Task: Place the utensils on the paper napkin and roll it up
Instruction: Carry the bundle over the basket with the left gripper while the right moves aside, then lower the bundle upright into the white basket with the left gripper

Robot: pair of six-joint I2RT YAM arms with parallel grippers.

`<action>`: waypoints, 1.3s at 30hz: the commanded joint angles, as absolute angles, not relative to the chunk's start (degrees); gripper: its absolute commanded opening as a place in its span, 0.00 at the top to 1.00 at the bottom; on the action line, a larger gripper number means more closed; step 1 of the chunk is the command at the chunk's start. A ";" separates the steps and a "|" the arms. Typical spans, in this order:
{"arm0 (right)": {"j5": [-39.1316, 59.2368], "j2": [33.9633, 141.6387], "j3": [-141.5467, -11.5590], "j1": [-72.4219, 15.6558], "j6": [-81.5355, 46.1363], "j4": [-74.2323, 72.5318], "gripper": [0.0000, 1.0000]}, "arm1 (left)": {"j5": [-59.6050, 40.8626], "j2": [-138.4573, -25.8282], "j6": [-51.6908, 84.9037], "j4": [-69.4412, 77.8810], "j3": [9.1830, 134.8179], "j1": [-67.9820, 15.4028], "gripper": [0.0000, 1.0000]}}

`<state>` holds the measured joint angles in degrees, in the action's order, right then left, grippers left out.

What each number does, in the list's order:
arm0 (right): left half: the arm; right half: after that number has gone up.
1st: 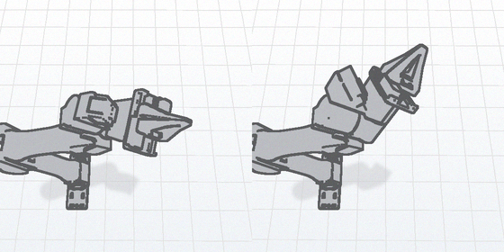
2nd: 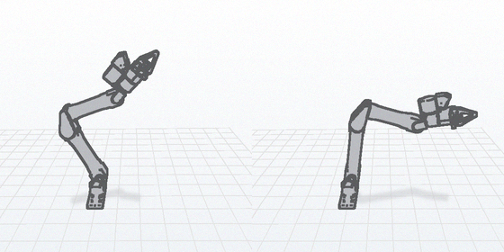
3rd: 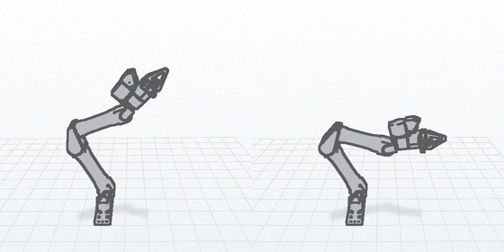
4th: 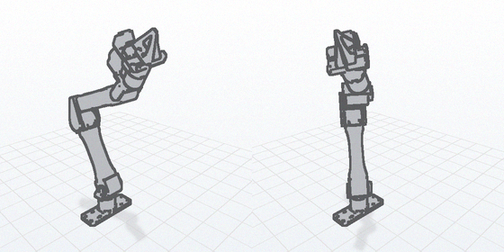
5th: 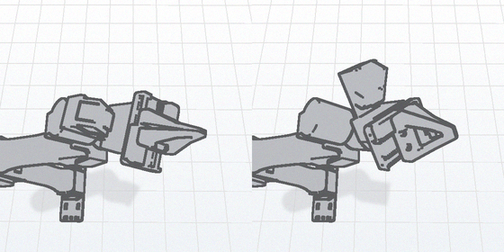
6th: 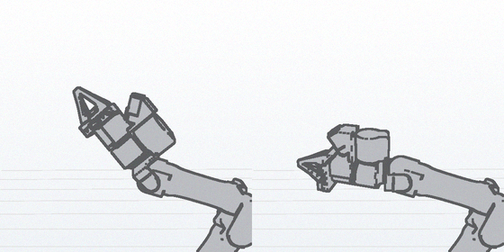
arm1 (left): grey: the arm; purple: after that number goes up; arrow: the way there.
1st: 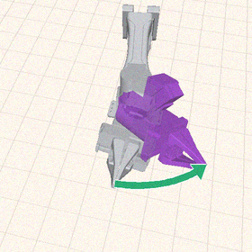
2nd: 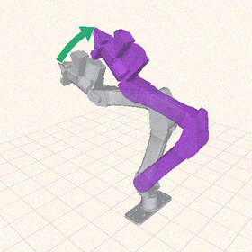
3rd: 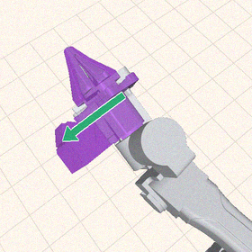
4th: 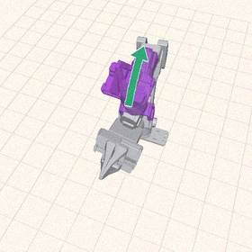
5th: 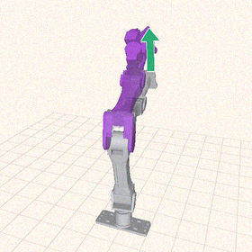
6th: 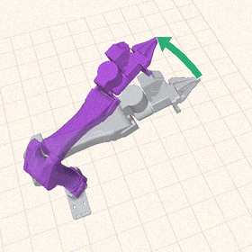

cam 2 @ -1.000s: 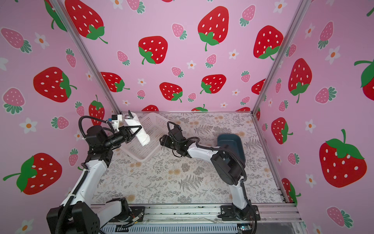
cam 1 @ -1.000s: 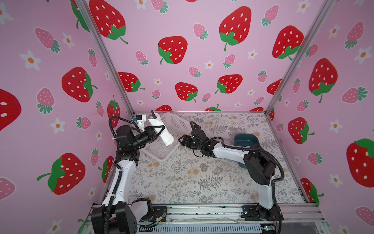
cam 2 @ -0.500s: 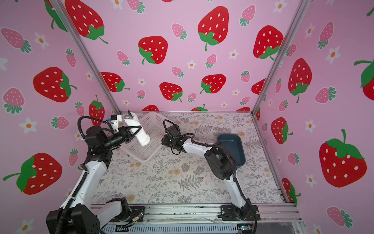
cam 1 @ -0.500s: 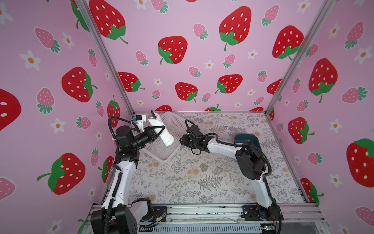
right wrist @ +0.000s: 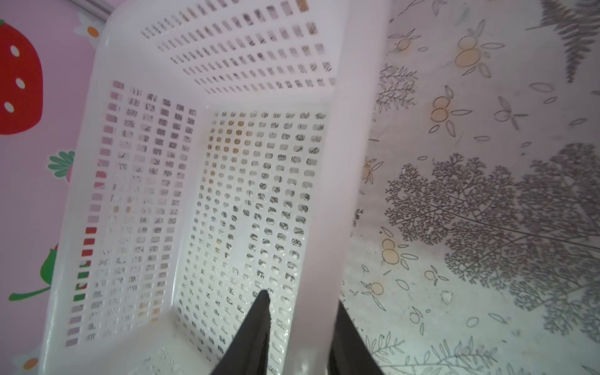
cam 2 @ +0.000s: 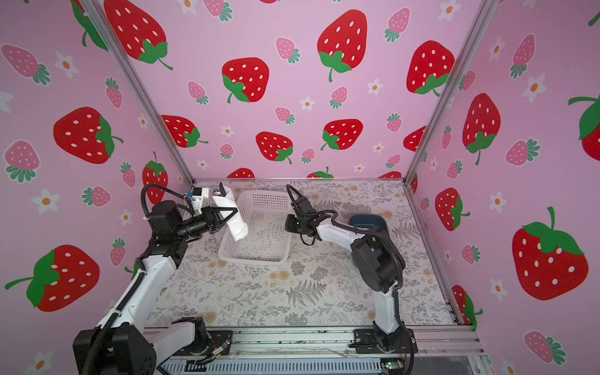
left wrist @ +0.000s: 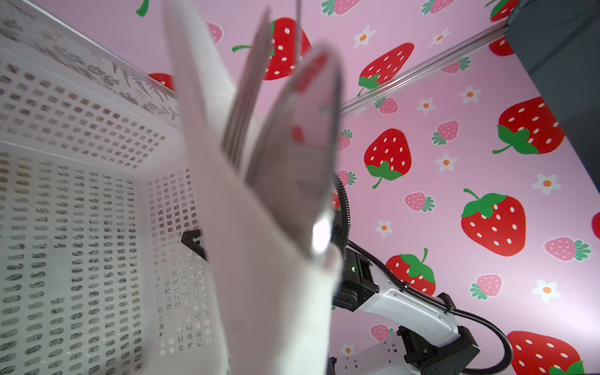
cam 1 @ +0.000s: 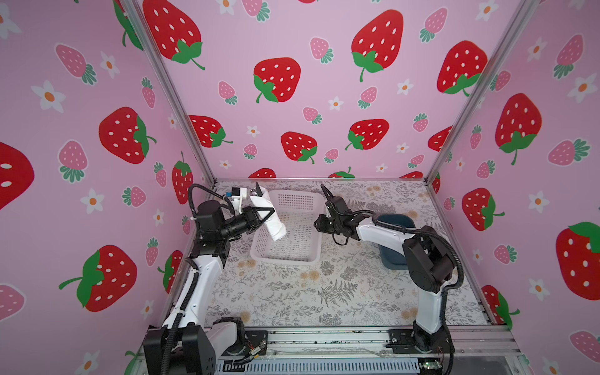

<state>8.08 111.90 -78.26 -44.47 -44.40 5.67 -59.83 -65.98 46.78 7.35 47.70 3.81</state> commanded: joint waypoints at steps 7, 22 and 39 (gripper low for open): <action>12.73 105.59 -77.23 -43.91 -37.70 8.78 0.50 | -58.13 -75.69 37.02 1.74 51.95 -6.05 0.98; 12.81 83.63 -51.87 -39.99 -50.30 -6.11 0.42 | -55.02 -91.60 24.03 -9.82 60.82 -10.60 0.99; 14.05 70.95 -37.00 -39.99 -54.40 -14.19 0.38 | -50.24 -109.45 21.79 -11.34 69.57 -14.36 1.00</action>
